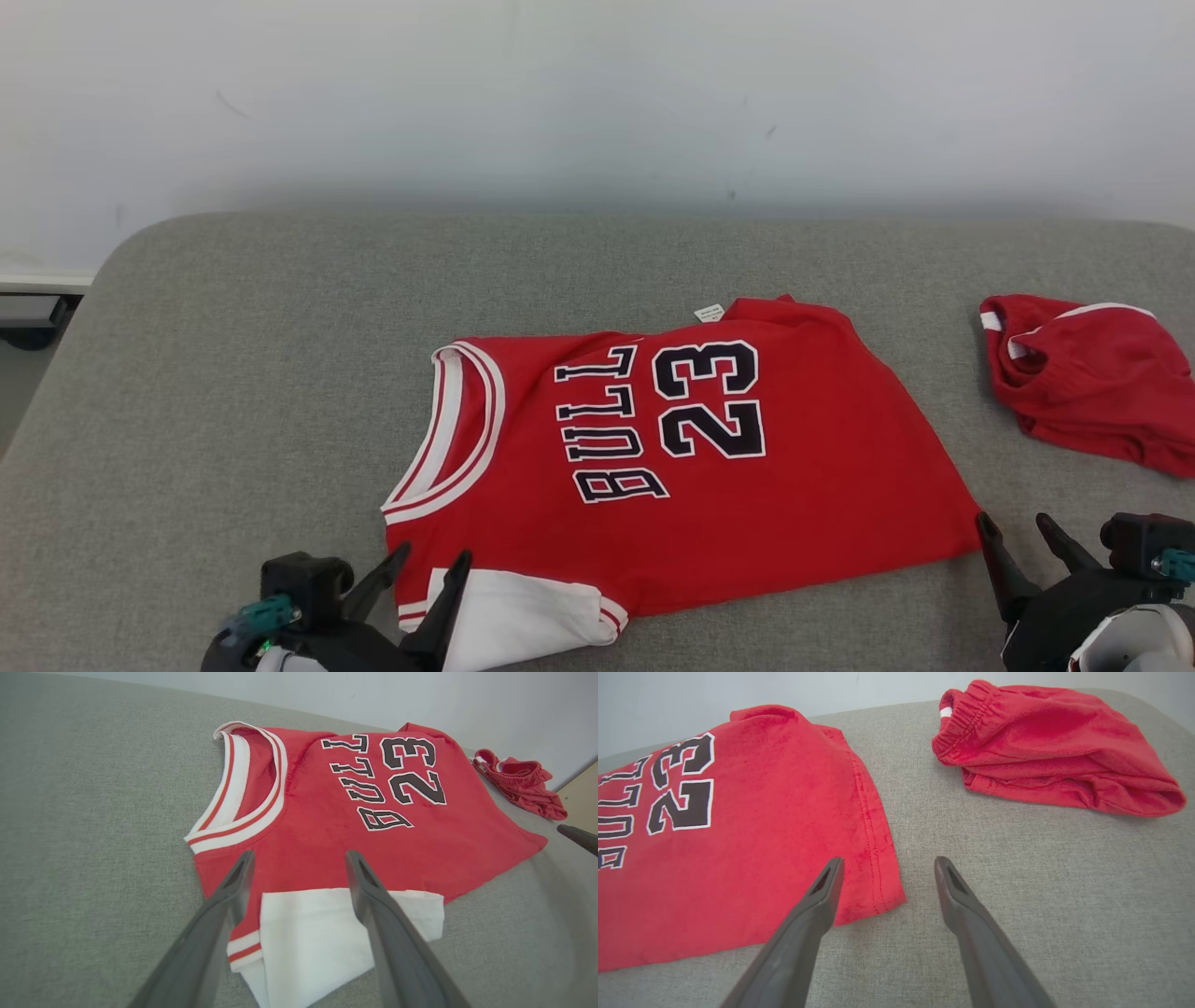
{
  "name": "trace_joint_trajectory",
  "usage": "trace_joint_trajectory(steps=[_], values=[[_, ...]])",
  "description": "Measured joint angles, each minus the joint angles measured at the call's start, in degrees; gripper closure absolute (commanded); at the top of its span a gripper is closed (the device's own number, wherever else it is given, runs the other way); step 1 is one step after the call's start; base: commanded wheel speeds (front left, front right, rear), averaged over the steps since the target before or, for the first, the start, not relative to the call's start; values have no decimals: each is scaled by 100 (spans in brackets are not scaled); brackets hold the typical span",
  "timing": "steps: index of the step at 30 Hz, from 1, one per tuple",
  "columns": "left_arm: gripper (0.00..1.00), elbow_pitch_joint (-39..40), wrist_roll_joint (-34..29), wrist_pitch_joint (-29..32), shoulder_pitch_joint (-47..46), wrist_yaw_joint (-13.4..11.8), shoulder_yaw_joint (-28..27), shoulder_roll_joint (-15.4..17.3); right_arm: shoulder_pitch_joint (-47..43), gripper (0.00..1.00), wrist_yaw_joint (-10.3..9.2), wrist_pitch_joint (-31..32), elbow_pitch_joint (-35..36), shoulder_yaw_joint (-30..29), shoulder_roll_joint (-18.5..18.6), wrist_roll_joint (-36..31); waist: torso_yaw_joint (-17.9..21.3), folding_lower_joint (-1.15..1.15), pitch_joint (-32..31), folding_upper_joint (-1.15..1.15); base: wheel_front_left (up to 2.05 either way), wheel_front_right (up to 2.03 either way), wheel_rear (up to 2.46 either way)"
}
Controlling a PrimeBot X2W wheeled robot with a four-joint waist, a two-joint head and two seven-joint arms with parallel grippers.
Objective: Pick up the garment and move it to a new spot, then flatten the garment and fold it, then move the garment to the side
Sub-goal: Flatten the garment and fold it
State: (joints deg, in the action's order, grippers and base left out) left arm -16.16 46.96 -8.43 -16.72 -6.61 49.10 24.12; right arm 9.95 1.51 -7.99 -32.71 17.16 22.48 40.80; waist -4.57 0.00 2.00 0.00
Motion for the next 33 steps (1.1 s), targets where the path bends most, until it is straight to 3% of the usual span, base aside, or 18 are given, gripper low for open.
trace_joint_trajectory(steps=[15, 30, 31, 32, 33], values=[[0, -457, -254, 764, -357, -2, 356, -119, 126, 0, -309, 435, 308, 182, 71, -176, 7, 0, 147, 0, 0, 0, 0], [0, -955, -375, 1265, -728, -43, 545, -256, 303, 0, -412, 859, 370, 409, 112, -359, 38, 0, 214, 0, 0, 0, 0], [2, -984, -375, 1296, -730, -43, 564, -272, 328, 0, -430, 894, 361, 439, 112, -359, 39, 0, 218, 0, 0, 0, 0], [27, -1013, -375, 1296, -730, -43, 567, -289, 347, 0, -455, 935, 357, 466, 114, -365, 40, 0, 222, 0, 0, 0, 0], [60, -1034, -375, 1299, -730, -43, 568, -299, 353, 0, -456, 973, 350, 490, 115, -396, 39, 0, 226, 0, 0, 0, 0]])
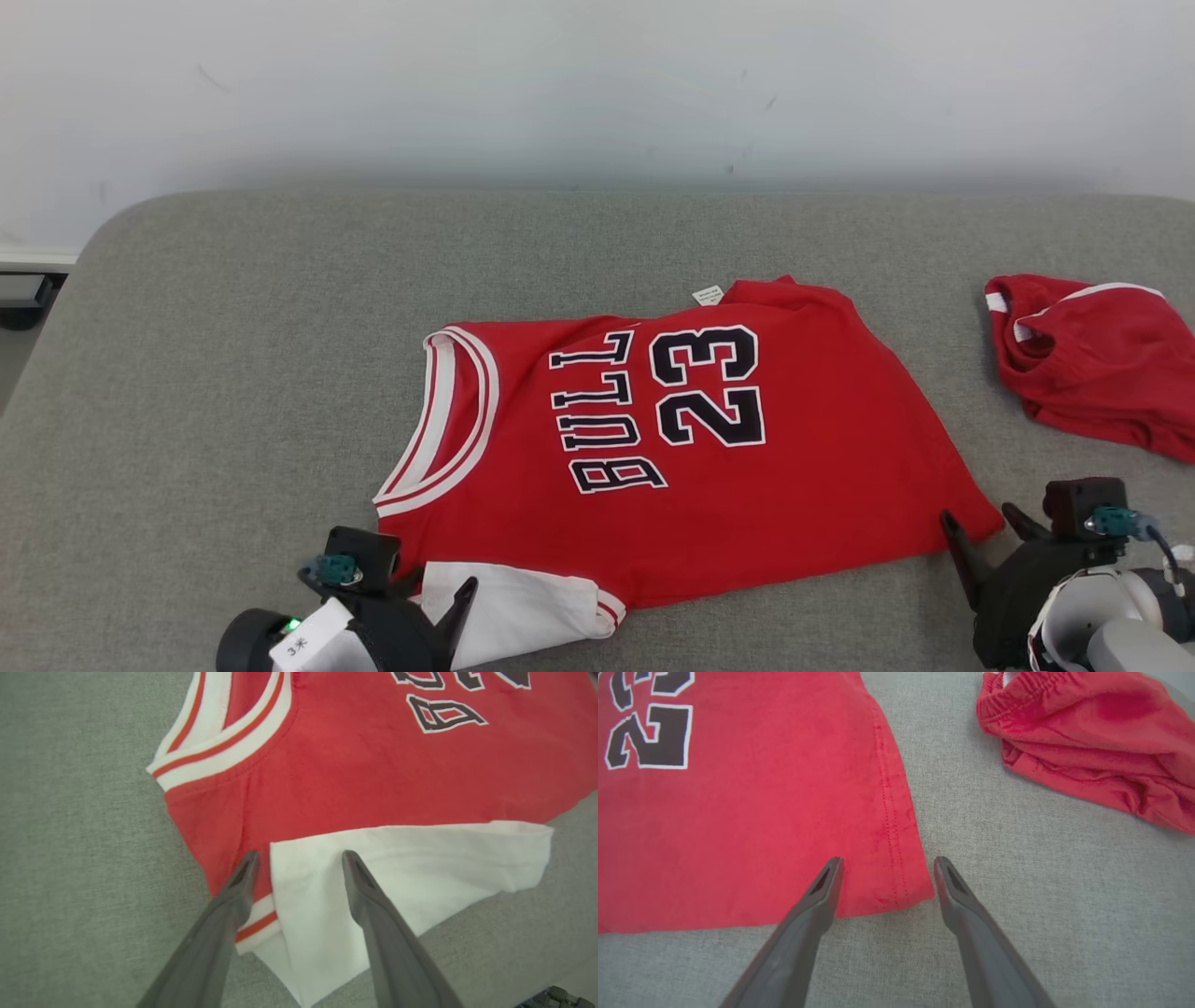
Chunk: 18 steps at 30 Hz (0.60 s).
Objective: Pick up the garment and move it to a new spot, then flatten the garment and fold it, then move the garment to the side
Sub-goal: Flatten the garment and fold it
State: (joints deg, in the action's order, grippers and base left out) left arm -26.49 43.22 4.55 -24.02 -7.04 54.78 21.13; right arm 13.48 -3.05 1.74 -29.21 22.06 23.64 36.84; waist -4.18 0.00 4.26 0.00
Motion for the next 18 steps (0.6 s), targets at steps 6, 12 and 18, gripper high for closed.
trace_joint_trajectory(steps=[6, 12, 18], values=[[100, -47, -2, 80, -11, 5, 55, -111, 16, 100, -22, 189, -75, 154, -11, -134, -17, 0, 20, 0, 0, 0, 0], [100, -23, -148, 34, -138, 3, 85, -107, 29, 100, -22, 230, -147, 129, -15, -120, -80, 0, -23, 0, 0, 0, 0], [100, 243, -192, -236, -112, 0, -99, 54, 30, 100, 5, 64, -43, -100, -12, 60, -128, -1, -129, 0, 0, 0, 0]])
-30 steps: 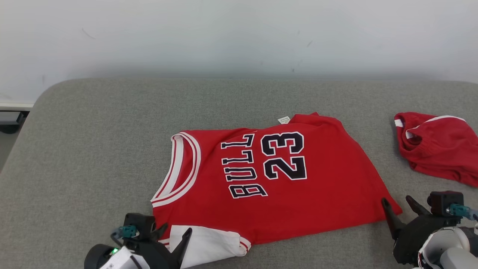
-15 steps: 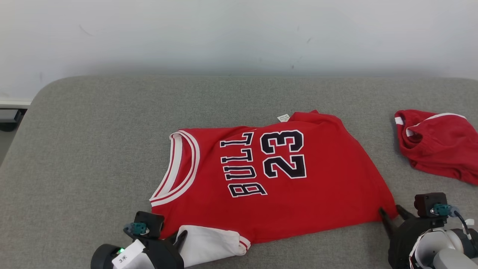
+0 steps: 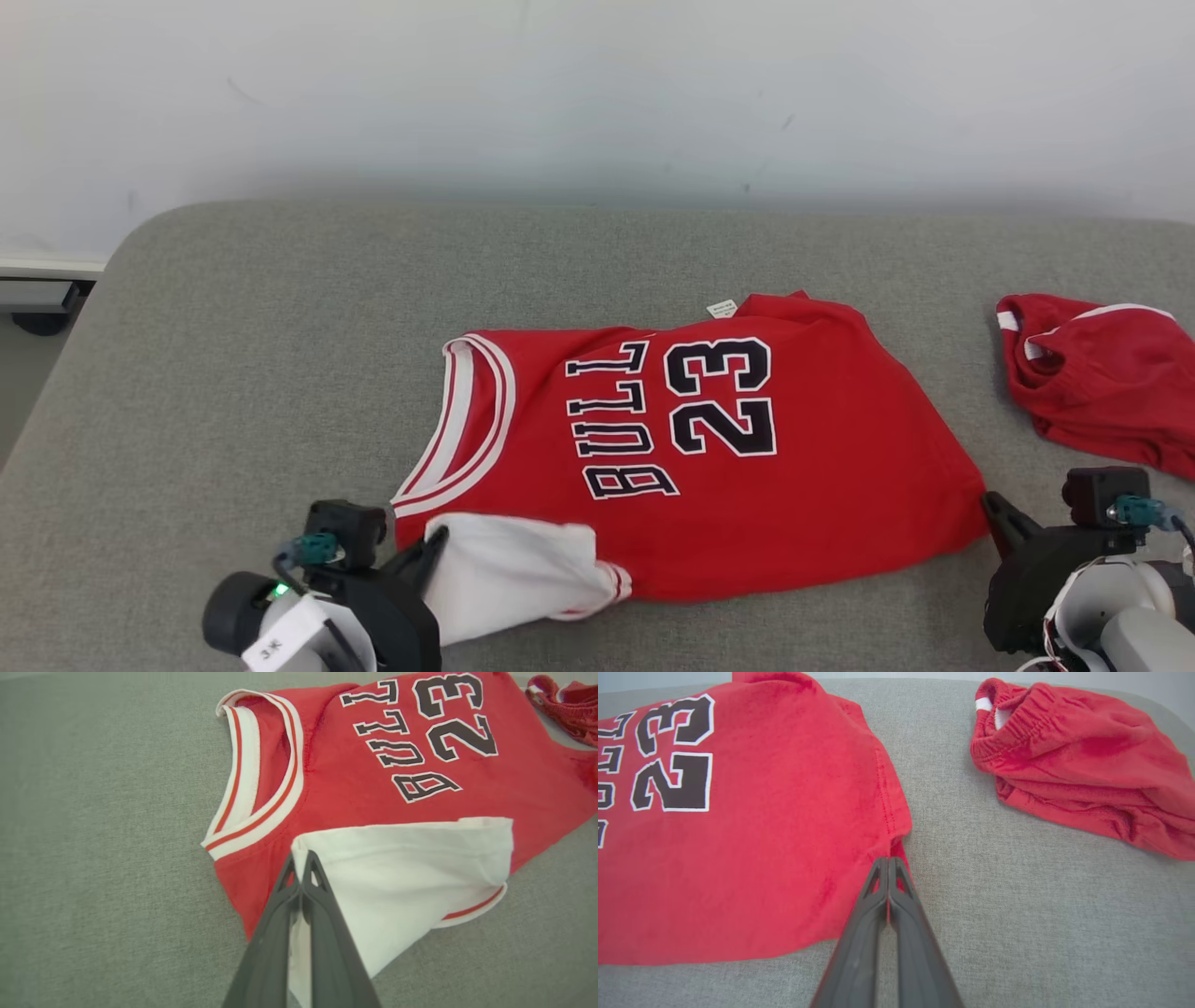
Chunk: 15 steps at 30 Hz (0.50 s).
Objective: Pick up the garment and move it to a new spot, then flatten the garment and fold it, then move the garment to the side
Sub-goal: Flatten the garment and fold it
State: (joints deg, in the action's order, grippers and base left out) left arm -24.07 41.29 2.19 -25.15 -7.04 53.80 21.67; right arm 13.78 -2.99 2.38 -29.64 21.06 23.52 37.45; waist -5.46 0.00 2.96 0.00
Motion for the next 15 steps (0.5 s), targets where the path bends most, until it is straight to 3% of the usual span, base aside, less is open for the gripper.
trace_joint_trajectory(steps=[8, 9, 11, 15], values=[[100, 372, 59, -166, 24, 8, -188, 122, 165, 100, 166, 235, 33, 33, 77, 89, -22, 0, -24, 0, 0, 0, 0], [100, 431, 90, -160, 7, 75, -193, 130, 214, 100, 214, 326, 32, 51, 77, 133, -22, 0, -5, -1, 0, 0, 0], [100, 514, 303, 98, -279, 476, -196, 207, 692, 100, 467, 983, -14, 298, 103, 190, -11, 0, 120, 0, 0, 0, 0], [100, 441, 809, 517, -1095, 1003, -547, 315, 1711, 100, 665, 1829, -76, 426, 46, 379, 31, 0, 328, -1, 0, 0, 0]])
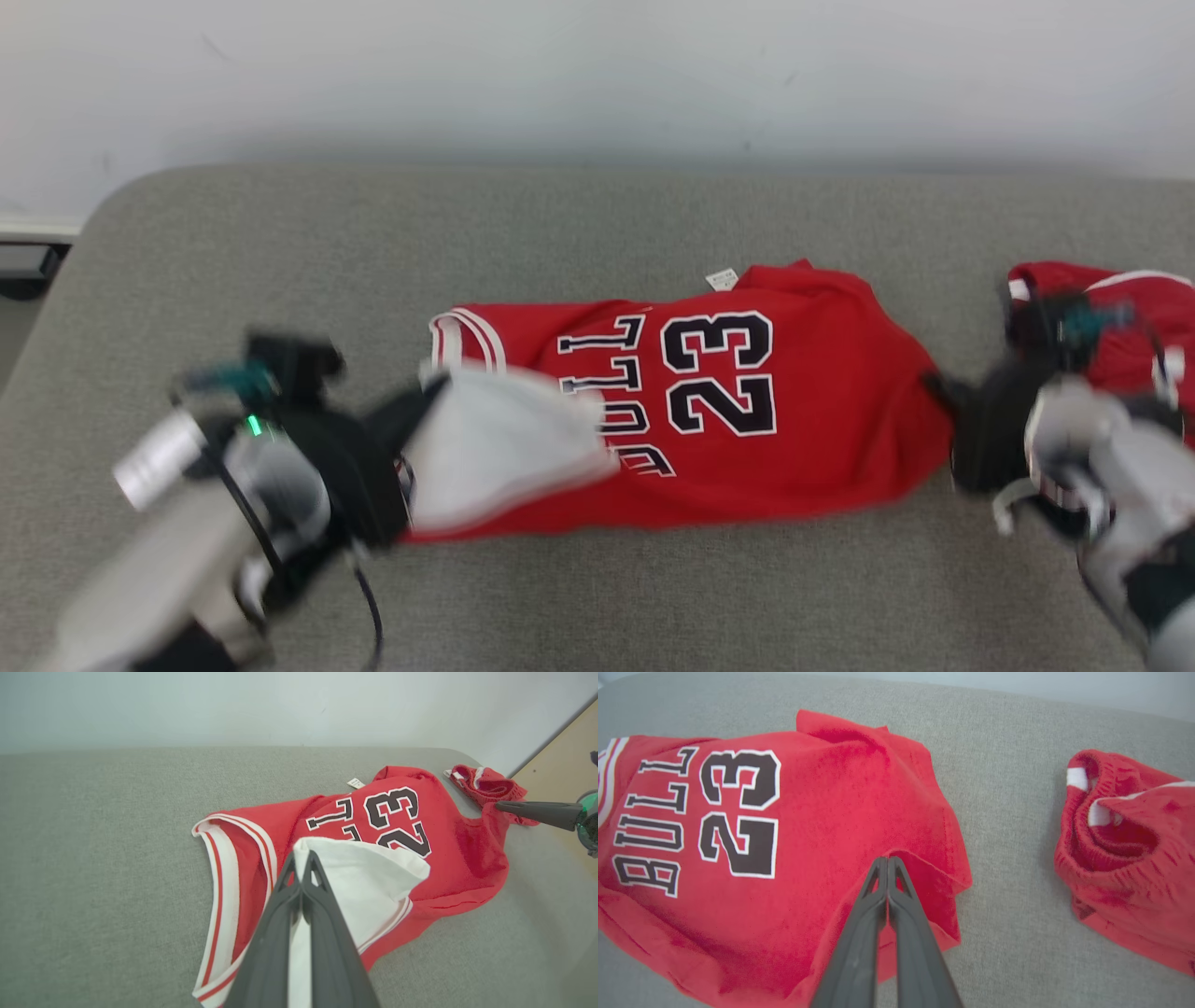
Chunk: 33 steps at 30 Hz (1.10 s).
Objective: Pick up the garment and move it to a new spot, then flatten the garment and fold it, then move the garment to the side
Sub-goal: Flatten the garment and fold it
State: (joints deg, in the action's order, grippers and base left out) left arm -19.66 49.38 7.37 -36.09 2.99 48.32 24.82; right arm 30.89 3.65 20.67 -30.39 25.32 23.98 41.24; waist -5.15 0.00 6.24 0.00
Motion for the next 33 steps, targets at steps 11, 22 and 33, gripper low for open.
trace_joint_trajectory(steps=[11, 22, 33], values=[[100, -1472, 169, 334, -4375, 200, -1541, 37, 4518, 100, -626, 389, -929, -731, -269, -254, 279, 2, 793, -1, 0, 0, 0], [100, -425, -323, -973, -3958, 368, -1210, -120, 4041, 100, 119, -1456, -487, -1149, -360, 79, 415, 2, 1655, -1, 0, 0, 0], [100, -125, -215, -1469, -681, 412, -162, 346, 887, 100, 301, -2070, -426, -816, -522, 415, 344, -1, 1259, 0, 0, 0, 0]])
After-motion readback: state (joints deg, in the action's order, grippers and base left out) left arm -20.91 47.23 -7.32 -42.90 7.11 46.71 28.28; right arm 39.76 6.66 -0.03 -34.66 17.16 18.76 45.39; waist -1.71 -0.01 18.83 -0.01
